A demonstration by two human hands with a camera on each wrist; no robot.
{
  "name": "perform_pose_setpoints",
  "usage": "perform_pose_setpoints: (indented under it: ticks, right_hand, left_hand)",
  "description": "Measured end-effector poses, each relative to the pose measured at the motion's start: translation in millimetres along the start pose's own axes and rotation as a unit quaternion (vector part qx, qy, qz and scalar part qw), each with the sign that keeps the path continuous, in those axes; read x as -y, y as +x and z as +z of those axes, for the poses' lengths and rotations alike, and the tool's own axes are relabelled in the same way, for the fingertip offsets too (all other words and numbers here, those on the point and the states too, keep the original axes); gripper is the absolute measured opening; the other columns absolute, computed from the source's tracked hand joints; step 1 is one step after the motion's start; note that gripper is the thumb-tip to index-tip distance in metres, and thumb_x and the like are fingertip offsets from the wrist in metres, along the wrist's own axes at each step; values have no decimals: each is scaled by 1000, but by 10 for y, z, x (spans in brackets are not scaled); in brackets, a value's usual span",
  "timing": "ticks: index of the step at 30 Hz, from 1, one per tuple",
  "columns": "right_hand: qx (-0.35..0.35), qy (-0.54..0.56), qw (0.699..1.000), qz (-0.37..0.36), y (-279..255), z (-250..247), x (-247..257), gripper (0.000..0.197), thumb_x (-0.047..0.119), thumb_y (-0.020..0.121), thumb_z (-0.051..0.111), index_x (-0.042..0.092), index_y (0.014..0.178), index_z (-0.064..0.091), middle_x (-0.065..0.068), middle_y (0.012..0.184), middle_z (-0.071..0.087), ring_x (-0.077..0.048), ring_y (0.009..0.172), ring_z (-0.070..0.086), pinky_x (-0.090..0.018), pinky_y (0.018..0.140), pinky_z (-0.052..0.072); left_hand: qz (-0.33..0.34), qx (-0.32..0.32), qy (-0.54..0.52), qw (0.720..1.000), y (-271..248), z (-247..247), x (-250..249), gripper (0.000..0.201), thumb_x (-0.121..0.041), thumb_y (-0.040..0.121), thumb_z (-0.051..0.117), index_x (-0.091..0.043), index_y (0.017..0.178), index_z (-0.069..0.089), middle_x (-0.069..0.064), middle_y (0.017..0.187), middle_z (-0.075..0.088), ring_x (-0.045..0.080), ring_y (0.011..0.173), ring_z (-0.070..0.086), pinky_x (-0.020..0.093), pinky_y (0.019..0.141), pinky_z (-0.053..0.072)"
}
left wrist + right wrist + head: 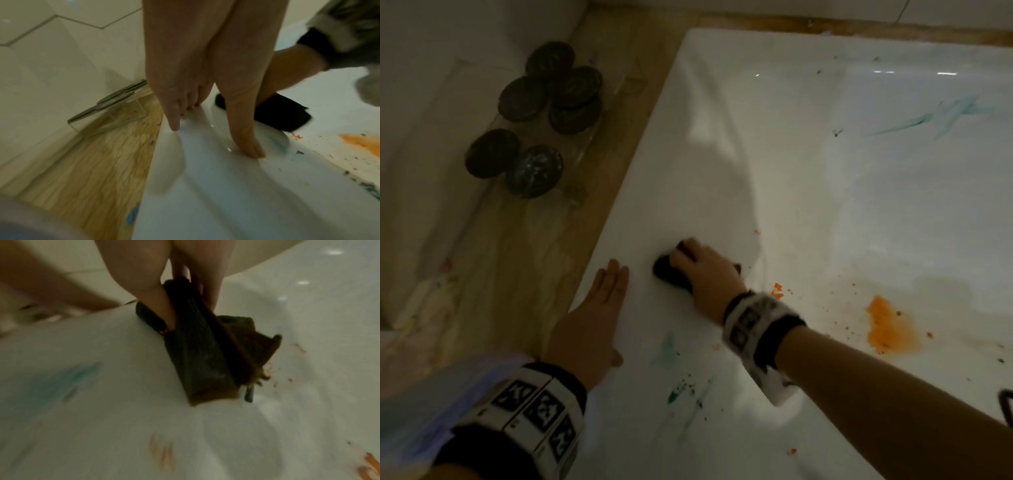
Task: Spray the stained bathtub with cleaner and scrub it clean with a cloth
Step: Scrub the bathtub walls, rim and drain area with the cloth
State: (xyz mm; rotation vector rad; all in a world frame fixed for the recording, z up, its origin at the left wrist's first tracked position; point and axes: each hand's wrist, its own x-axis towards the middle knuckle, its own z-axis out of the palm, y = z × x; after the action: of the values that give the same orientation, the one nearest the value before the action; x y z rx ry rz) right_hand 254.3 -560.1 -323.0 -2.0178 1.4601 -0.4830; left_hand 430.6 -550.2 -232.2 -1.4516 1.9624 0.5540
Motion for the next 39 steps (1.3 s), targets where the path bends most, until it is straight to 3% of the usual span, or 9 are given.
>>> perform_pose_setpoints:
  ticks: [2,5,8,14,20,27,31,35,39]
  right_hand:
    - [64,-32,996,-52,-376,164,118,65,-3,55,77,10,116,58,-22,119,57,-38,88,62,-40,69,55]
    - [153,-4,988,-29,-693,224,193,53,-3,77,62,12,126,48,-16,133,43,-35,107,52,-40,84,52]
    - [132,55,990,5,-845,189,329,40,2,85,52,11,124,50,-14,126,44,-33,105,52,-43,88,49]
    - [240,75,958,-139,-1077,434,823,35,10,88,53,10,123,45,-23,119,43,-41,92,53,-48,78,50]
    - [4,136,988,73,-625,435,442,28,15,86,45,17,113,48,-17,113,50,-36,87,58,-35,78,48]
    - [-9,92,982,163,-284,52,15,28,5,84,50,9,112,48,-10,113,46,-31,94,54,-28,78,41]
    - [92,122,988,28,-827,81,385,31,19,84,58,13,114,54,-7,114,48,-30,89,57,-38,85,49]
    - [359,80,905,-213,-1391,352,708,49,9,83,64,2,129,49,-28,133,40,-46,103,53,-50,88,47]
    - [261,65,950,-160,-1238,488,547,36,11,86,61,6,121,54,-26,123,50,-43,99,56,-45,82,51]
  left_hand:
    - [7,5,7,1000,-34,26,-5,123,-32,76,75,-17,123,-38,-1,130,-44,3,126,-26,18,114,13]
    - [8,27,12,1000,-129,83,12,129,-29,74,78,-17,120,-42,-1,129,-47,4,126,-28,19,114,15]
    - [4,30,37,999,-209,155,29,132,-24,75,77,-19,114,-49,-1,125,-52,9,134,-28,29,118,21]
    - [-1,23,44,999,-196,183,37,136,-28,70,80,-20,116,-48,-3,130,-50,10,139,-24,36,117,24]
    - [16,22,30,999,-203,137,46,135,-24,67,82,-20,121,-41,-1,131,-46,7,128,-29,18,114,18]
    - [1,42,22,999,-206,100,-27,138,-22,65,84,-10,140,-31,-2,129,-43,18,143,-21,22,115,12]
    - [6,31,27,999,-176,139,6,142,-20,60,87,-10,142,-28,0,135,-42,19,144,-19,25,116,14]
    - [7,23,34,999,-145,172,14,146,-22,57,88,-13,132,-36,-1,130,-43,19,144,-18,25,116,14]
    - [14,14,36,999,-147,181,16,144,-22,59,87,-14,130,-37,-1,129,-42,18,144,-18,24,116,14]
